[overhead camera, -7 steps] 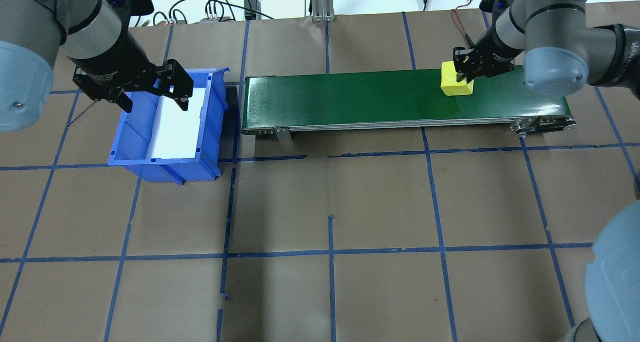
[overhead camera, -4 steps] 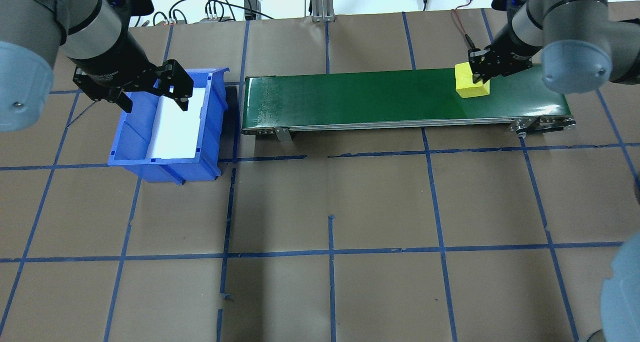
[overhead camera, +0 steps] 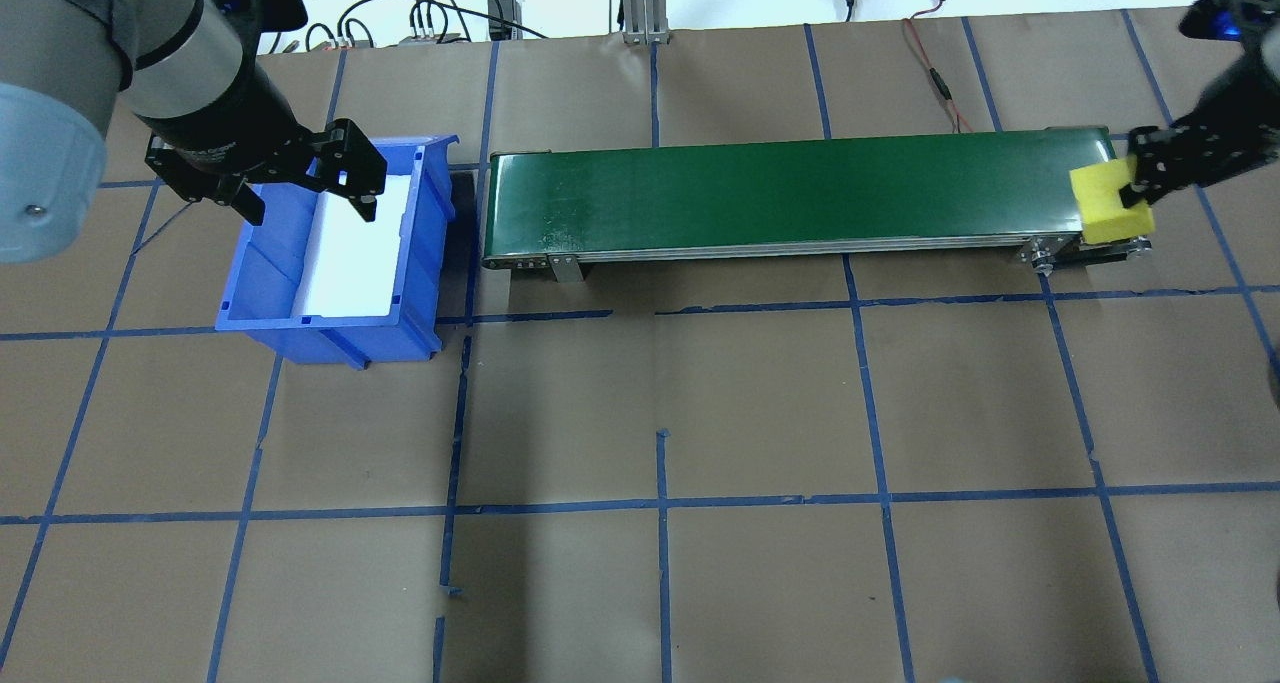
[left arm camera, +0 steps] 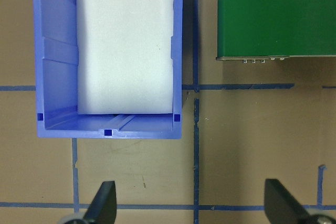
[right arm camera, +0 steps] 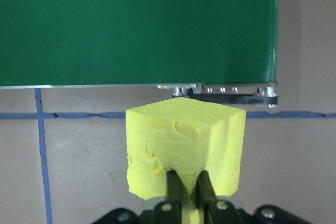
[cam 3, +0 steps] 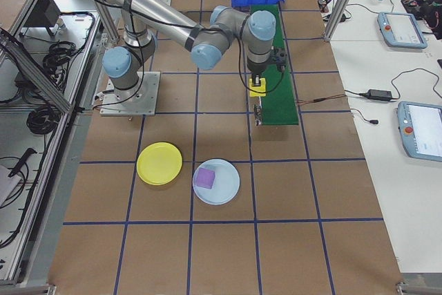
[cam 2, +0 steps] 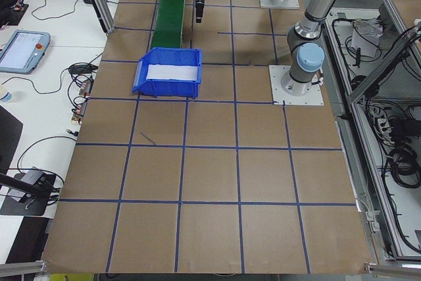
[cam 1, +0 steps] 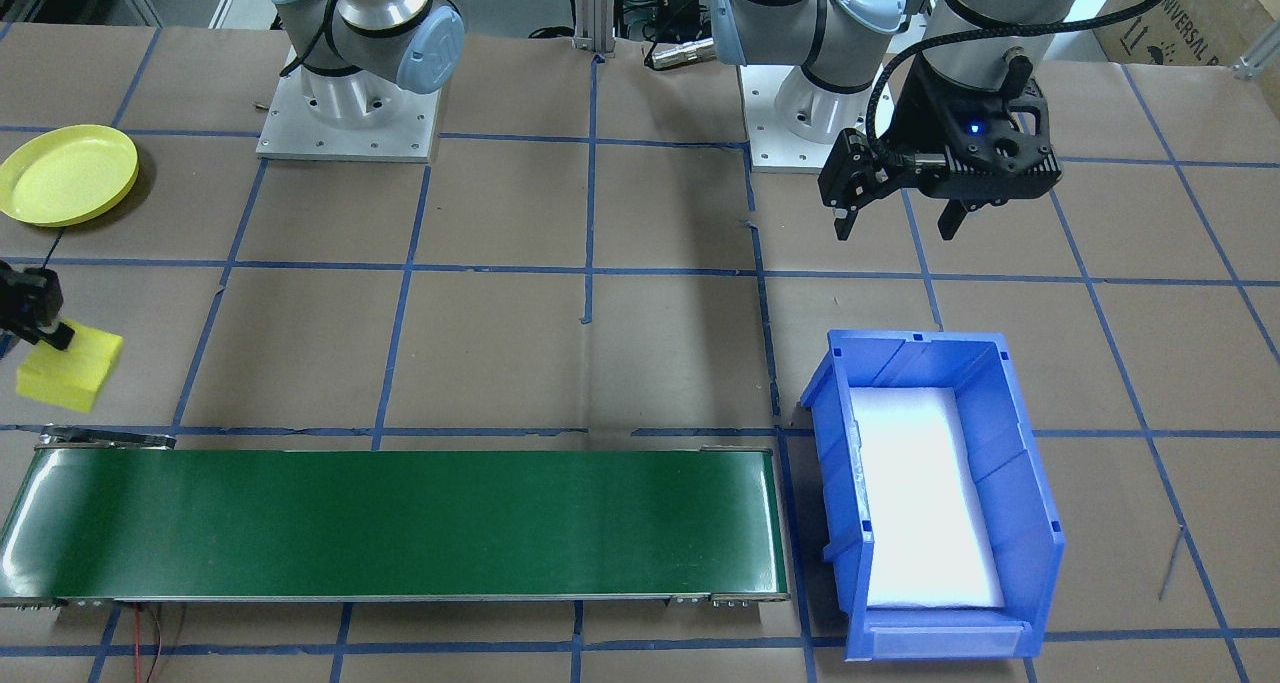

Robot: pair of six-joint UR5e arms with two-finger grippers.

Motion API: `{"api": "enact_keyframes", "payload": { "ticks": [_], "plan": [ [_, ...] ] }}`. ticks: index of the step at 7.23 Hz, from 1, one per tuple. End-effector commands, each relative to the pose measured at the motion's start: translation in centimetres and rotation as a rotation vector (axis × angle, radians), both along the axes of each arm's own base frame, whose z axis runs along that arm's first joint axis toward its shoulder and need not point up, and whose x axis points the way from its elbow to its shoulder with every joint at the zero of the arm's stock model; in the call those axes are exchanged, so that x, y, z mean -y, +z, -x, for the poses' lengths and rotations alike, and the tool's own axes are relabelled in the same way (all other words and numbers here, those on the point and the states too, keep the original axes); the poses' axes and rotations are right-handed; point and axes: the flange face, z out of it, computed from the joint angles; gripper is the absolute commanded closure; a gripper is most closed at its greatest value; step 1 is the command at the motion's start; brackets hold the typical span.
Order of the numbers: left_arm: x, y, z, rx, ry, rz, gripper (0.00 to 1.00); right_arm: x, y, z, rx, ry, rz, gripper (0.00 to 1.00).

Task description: Move block left to right into plate

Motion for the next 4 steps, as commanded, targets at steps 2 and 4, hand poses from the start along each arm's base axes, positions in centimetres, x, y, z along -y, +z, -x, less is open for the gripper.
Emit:
{"api": "enact_keyframes", "payload": {
  "ticks": [2,4],
  "plan": [
    [0.0,0.0,0.0,0.0,0.0,0.0,0.0,-12.0,-0.5,15.0,0.069,0.021,-0.086,1.0],
    [0.0,0.0,0.0,0.0,0.0,0.0,0.0,-18.2,-2.3,18.8,0.202,-0.083,-0.14,1.0]
  ]
}}
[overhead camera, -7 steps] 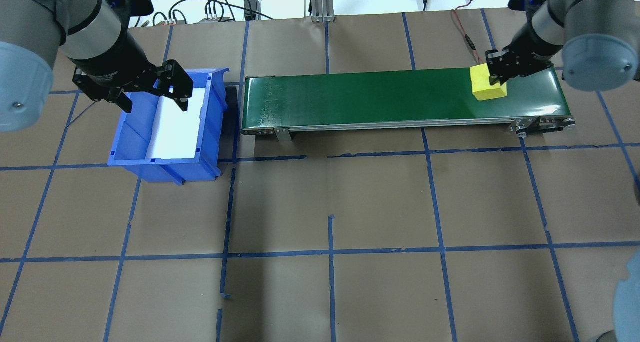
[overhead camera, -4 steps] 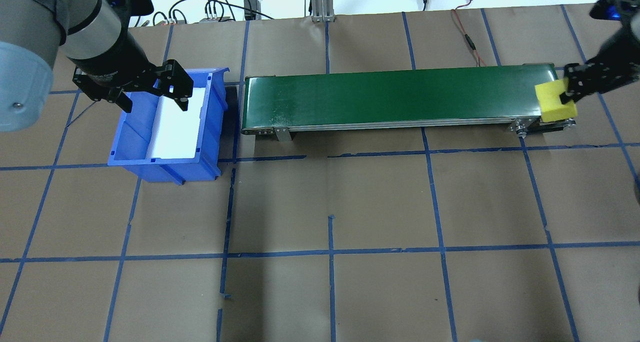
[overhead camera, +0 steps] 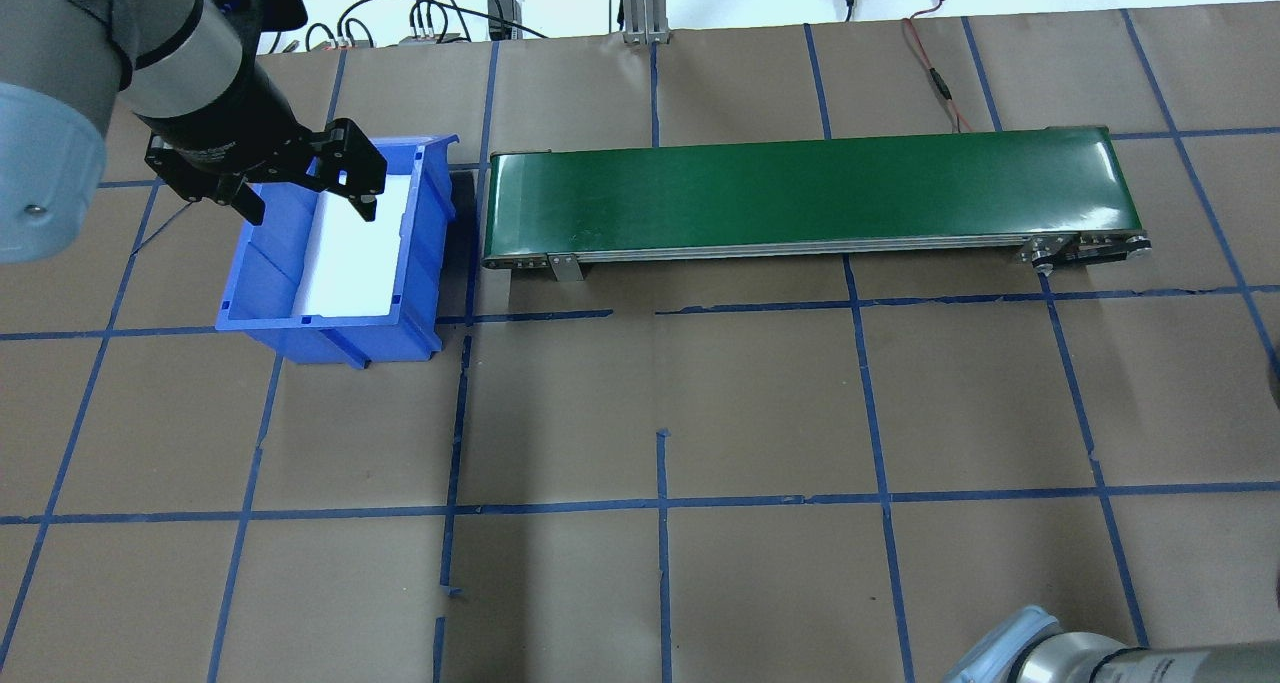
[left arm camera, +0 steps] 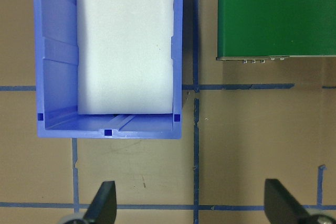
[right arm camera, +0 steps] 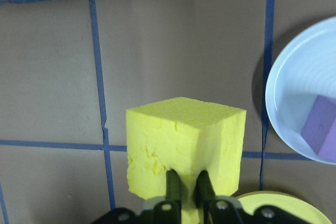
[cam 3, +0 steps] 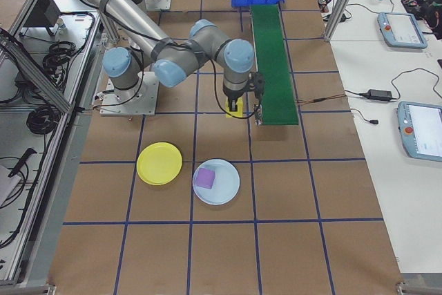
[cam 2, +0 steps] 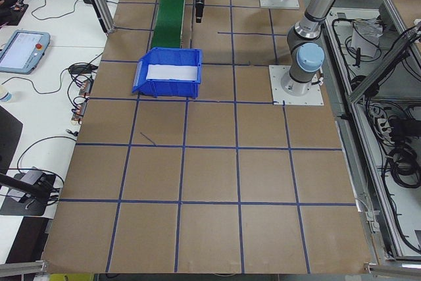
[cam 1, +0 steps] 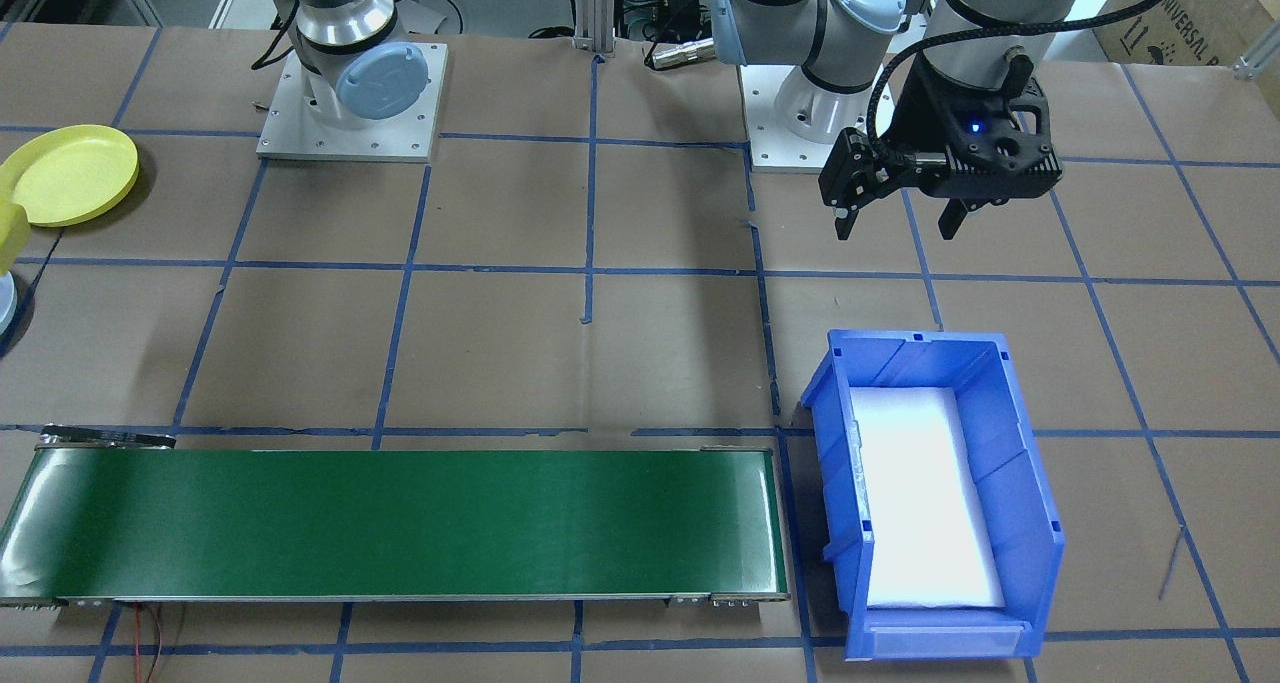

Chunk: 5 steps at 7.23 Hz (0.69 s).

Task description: Move block left to right into plate

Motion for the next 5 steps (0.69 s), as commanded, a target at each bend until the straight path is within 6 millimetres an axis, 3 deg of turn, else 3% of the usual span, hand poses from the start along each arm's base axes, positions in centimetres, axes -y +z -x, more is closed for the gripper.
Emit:
{"api": "enact_keyframes", "payload": {
  "ticks": [1,5],
  "plan": [
    [0.0,0.0,0.1,0.0,-0.002,0.0,0.0,-5.8,-2.2,2.9,0.123,-0.09,-0.065,1.0],
    [0.0,0.0,0.1,0.001,-0.003,-0.002,0.0,-14.0,-6.6,5.5,0.24,-0.217,-0.102,1.0]
  ]
}}
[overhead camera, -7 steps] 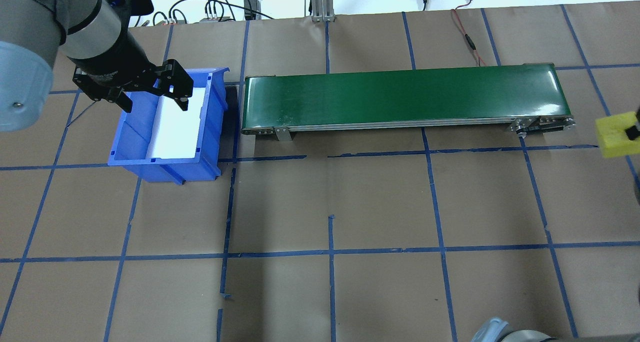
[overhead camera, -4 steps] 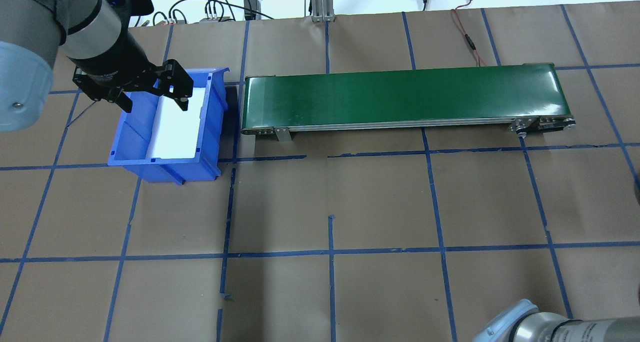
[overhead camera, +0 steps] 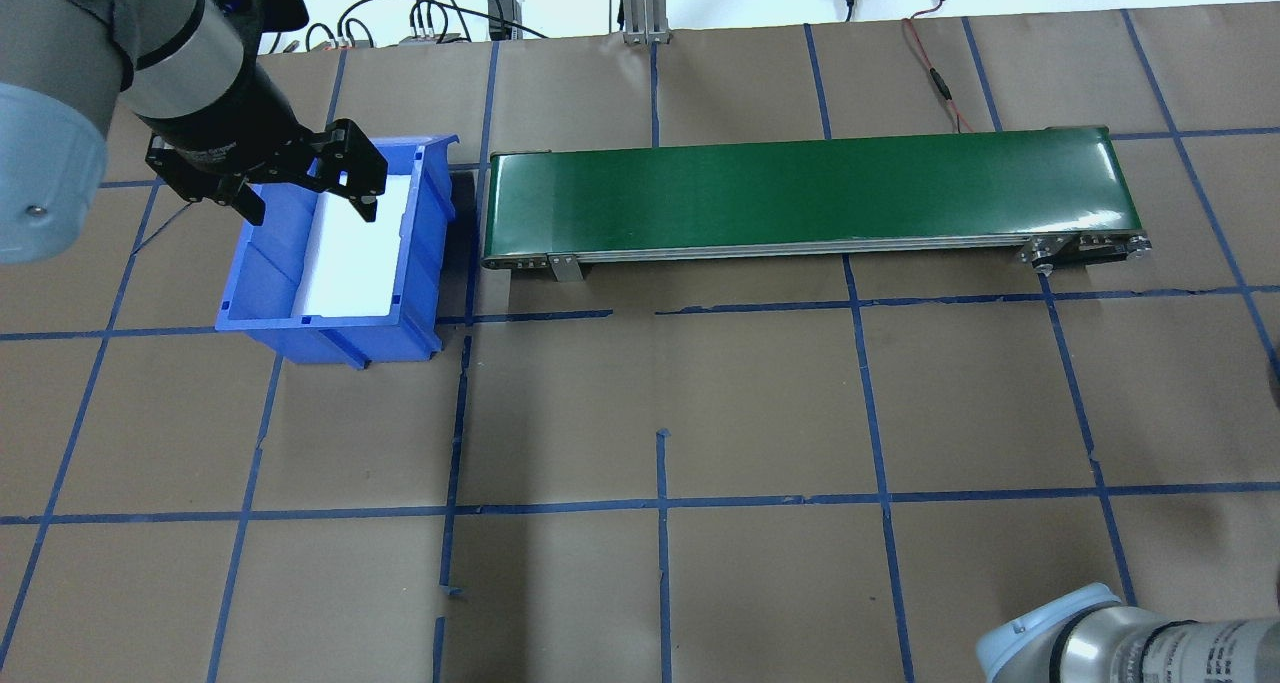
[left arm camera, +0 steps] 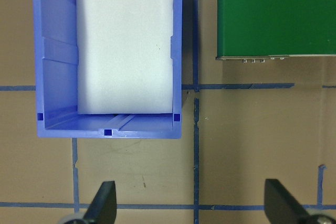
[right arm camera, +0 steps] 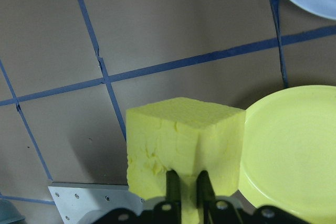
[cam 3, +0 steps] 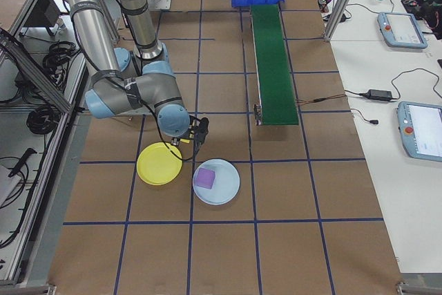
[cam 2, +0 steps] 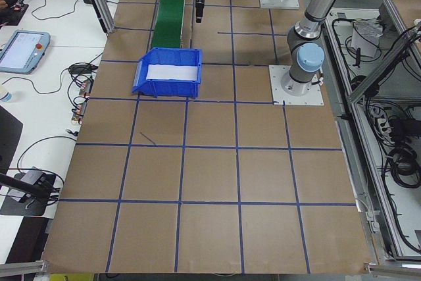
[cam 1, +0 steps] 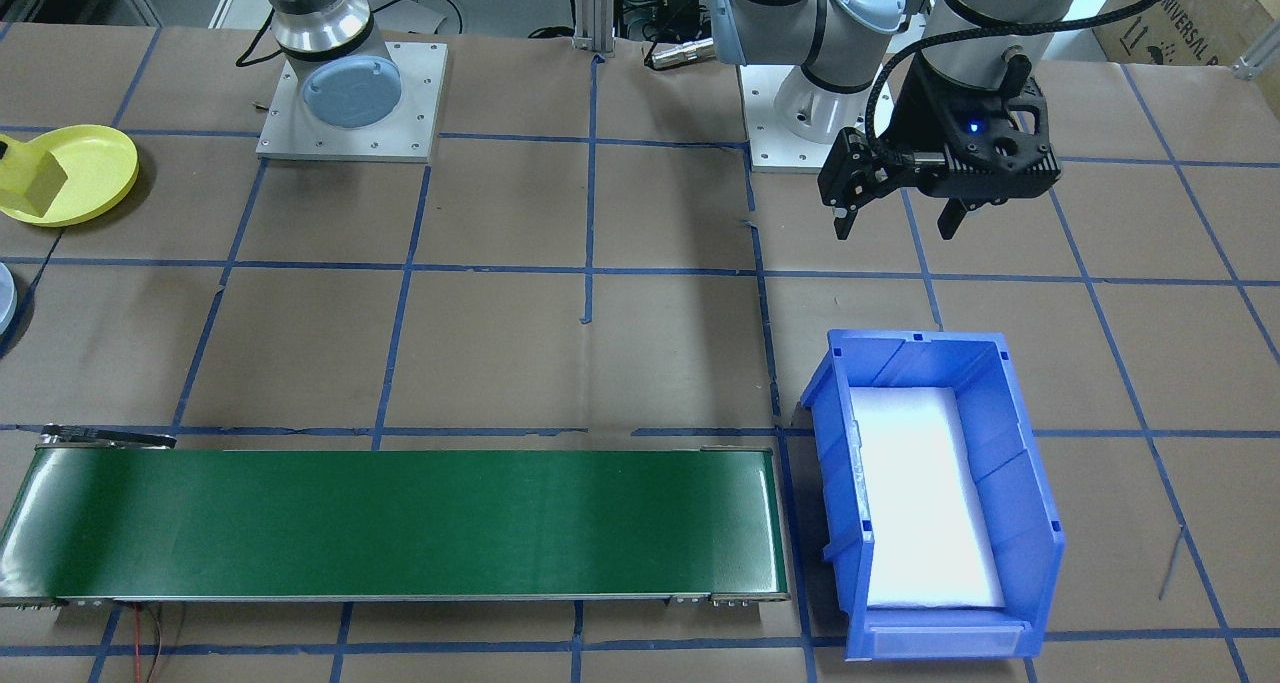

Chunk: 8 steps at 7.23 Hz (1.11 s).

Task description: Move block left to right into plate

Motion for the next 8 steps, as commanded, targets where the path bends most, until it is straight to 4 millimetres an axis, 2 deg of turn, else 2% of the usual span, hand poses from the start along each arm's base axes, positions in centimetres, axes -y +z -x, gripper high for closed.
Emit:
{"api": "enact_keyframes", "payload": {
  "ticks": [1,2,3,4,5,6,8],
  "plan": [
    [0.0,0.0,0.0,0.0,0.0,0.001,0.0,-4.2,-2.1,1.2,0.039,-0.043,0.002,1.0],
    [0.0,0.0,0.1,-0.001,-0.001,0.001,0.0,-4.8,-1.9,2.1,0.003,-0.027,0.006,1.0],
    [0.0,0.0,0.0,0.0,0.0,0.001,0.0,-4.9,-2.8,2.8,-0.011,0.032,0.036,1.0],
    [0.0,-0.1,0.0,0.0,0.0,0.0,0.0,-5.1,-3.1,3.3,-0.017,0.028,0.033,0.96],
    [0.0,-0.1,0.0,0.0,0.0,-0.002,0.0,-5.8,-3.1,3.7,-0.044,0.064,-0.027,0.58],
    [0.0,-0.1,0.1,0.0,-0.001,-0.002,0.0,-5.9,-2.5,4.1,-0.082,0.066,-0.044,0.01],
    [0.0,-0.1,0.1,0.0,-0.001,-0.002,0.0,-5.0,-2.0,3.3,-0.099,0.052,-0.075,0.0]
  ]
}}
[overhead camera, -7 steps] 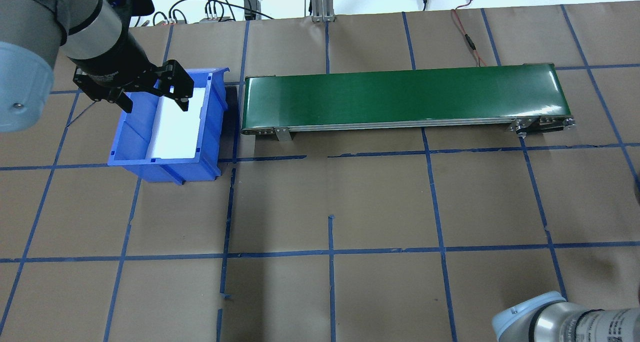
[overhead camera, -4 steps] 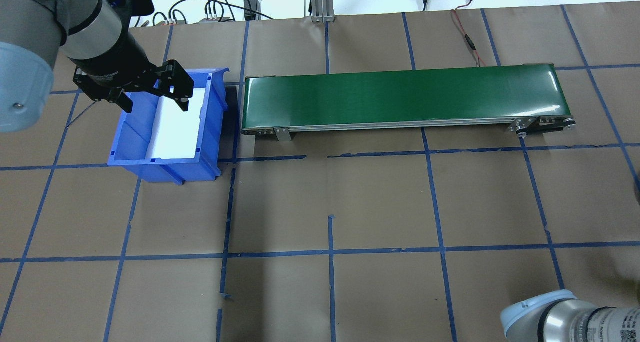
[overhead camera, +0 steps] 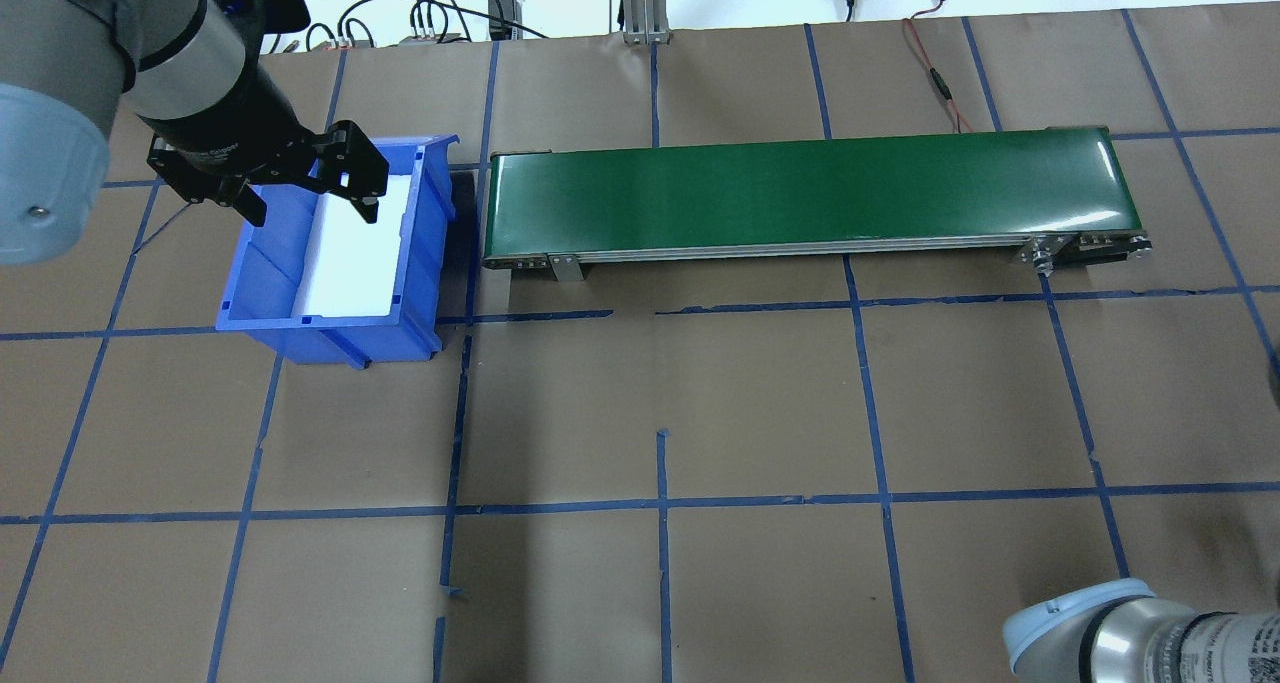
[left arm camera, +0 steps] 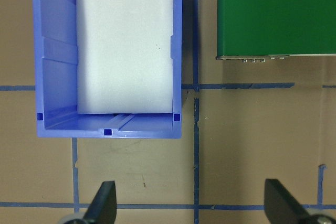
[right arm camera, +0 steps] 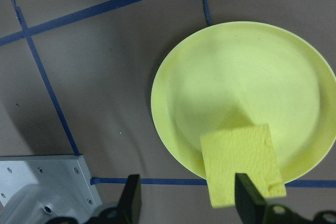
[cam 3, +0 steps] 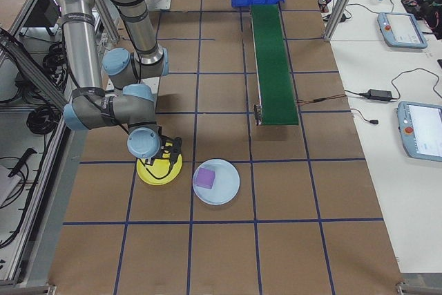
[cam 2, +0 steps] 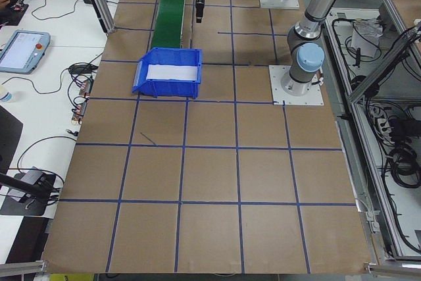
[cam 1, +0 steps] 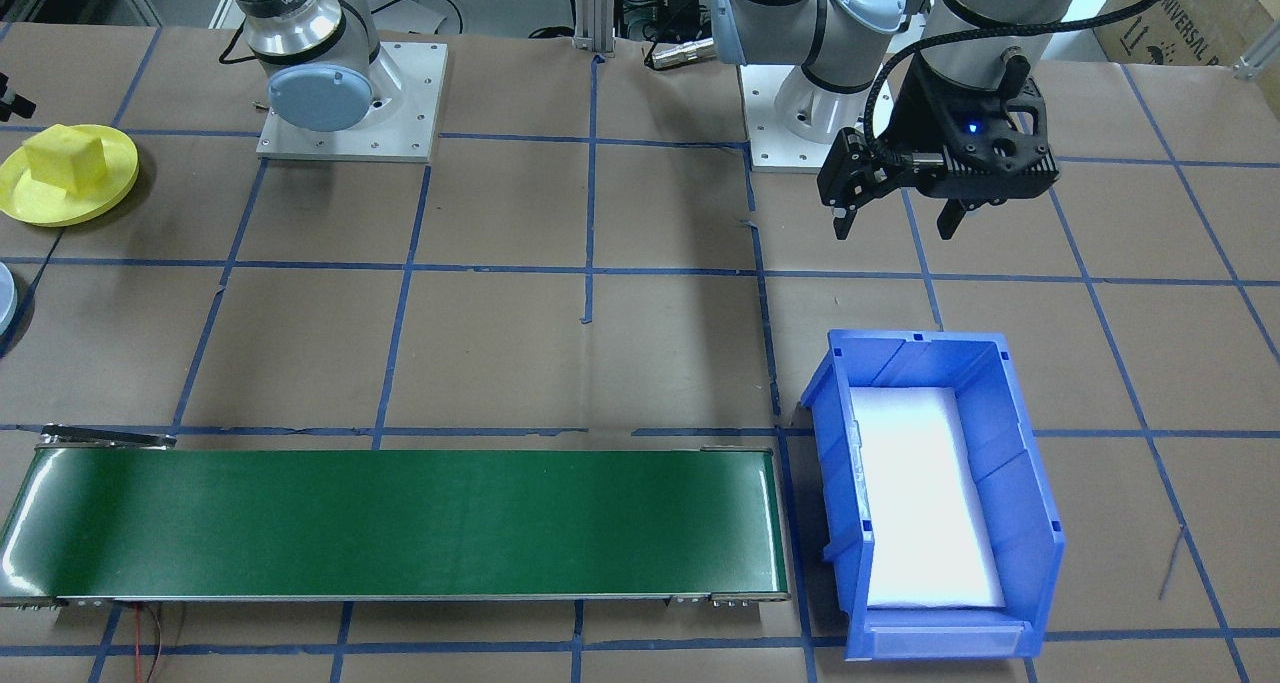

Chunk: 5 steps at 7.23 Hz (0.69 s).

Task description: Move block left to right into plate

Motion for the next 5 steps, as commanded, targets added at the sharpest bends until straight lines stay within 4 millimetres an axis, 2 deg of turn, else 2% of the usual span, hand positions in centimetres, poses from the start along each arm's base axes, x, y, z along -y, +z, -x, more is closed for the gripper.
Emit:
{"api": "enact_keyframes", "payload": {
  "ticks": [1,2,3,5],
  "plan": [
    [0.0,0.0,0.1,0.0,-0.002,0.0,0.0,2.5,1.2,-2.1,-0.024,0.015,-0.035,0.0],
    [0.0,0.0,0.1,0.0,-0.002,0.0,0.0,5.1,2.3,-4.3,-0.048,-0.005,-0.071,0.0],
    [0.0,-0.1,0.1,0.0,-0.002,-0.002,0.0,7.0,5.0,-8.2,-0.068,-0.029,-0.106,0.0],
    [0.0,0.0,0.1,0.0,-0.002,0.0,0.0,12.6,12.4,-17.6,-0.176,-0.071,-0.17,0.0]
  ]
}}
